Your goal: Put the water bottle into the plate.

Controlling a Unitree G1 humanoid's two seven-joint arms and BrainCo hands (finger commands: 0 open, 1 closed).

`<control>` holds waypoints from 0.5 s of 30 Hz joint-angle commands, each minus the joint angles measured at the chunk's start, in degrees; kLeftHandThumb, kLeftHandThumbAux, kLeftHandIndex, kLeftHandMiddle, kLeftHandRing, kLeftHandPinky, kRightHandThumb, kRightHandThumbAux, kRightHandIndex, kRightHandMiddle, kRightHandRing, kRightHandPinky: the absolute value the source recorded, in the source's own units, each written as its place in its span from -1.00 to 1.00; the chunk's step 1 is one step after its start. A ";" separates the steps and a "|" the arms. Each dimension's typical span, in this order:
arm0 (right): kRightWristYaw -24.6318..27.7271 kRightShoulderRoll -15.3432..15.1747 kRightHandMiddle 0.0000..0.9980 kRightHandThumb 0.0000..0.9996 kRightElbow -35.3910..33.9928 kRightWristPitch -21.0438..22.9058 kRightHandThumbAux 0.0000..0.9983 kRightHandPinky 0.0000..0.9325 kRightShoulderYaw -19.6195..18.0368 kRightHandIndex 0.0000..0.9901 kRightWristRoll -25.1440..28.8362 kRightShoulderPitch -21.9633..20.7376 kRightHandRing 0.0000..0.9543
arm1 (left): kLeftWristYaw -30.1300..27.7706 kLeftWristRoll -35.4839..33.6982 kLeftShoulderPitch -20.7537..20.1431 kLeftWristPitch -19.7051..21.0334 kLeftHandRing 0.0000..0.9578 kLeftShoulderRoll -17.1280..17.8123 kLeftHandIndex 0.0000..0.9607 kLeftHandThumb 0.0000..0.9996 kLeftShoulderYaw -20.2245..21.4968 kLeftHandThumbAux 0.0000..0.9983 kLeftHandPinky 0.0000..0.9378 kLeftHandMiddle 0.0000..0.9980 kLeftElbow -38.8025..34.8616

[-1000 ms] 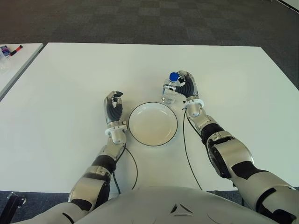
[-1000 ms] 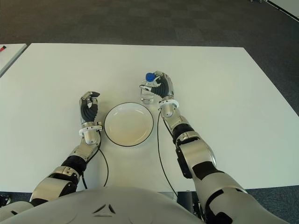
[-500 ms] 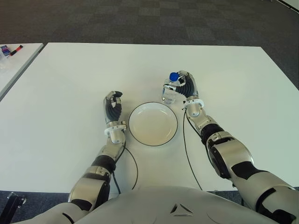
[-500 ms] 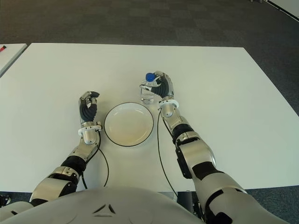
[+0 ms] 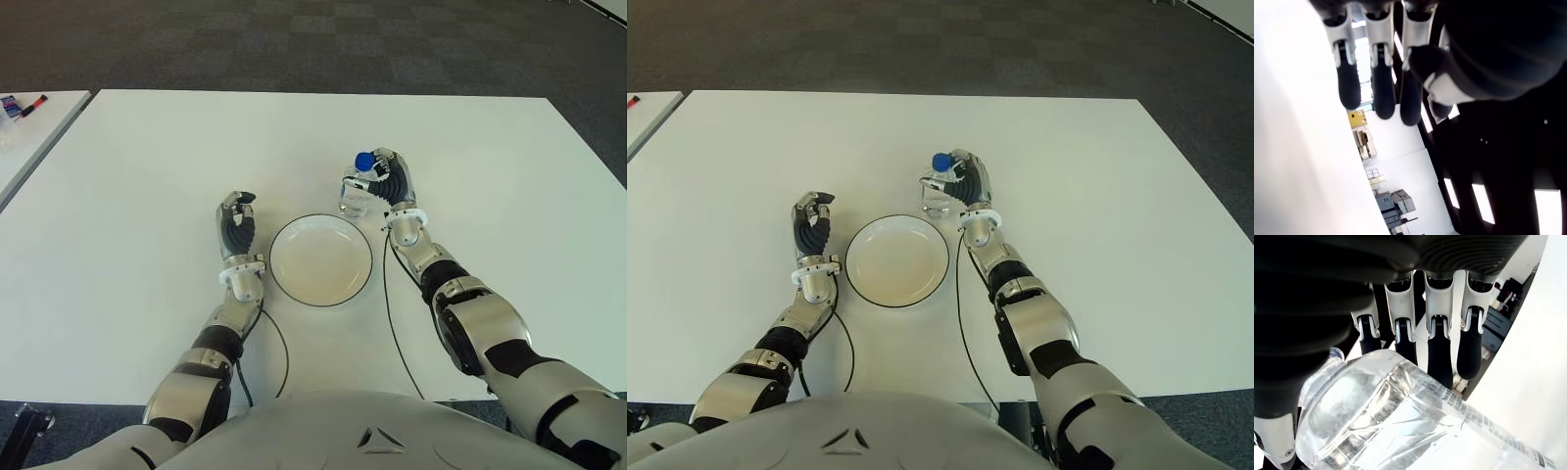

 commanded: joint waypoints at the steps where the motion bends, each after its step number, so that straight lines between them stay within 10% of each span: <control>1: 1.20 0.14 0.12 0.68 -0.39 -0.32 0.37 0.33 -0.30 -0.19 0.50 1.39 0.32 | 0.28 0.83 1.09 0.73 -0.18 0.15 -0.04 0.69 -0.40 0.35 -0.10 -0.15 1.47; 15: 2.12 -0.04 0.04 0.67 -1.46 -1.10 0.37 0.29 -0.59 -0.20 1.02 1.91 0.21 | -3.42 -1.11 1.53 -0.11 -0.14 -0.25 -0.05 0.69 -0.07 0.34 -0.09 -0.13 0.73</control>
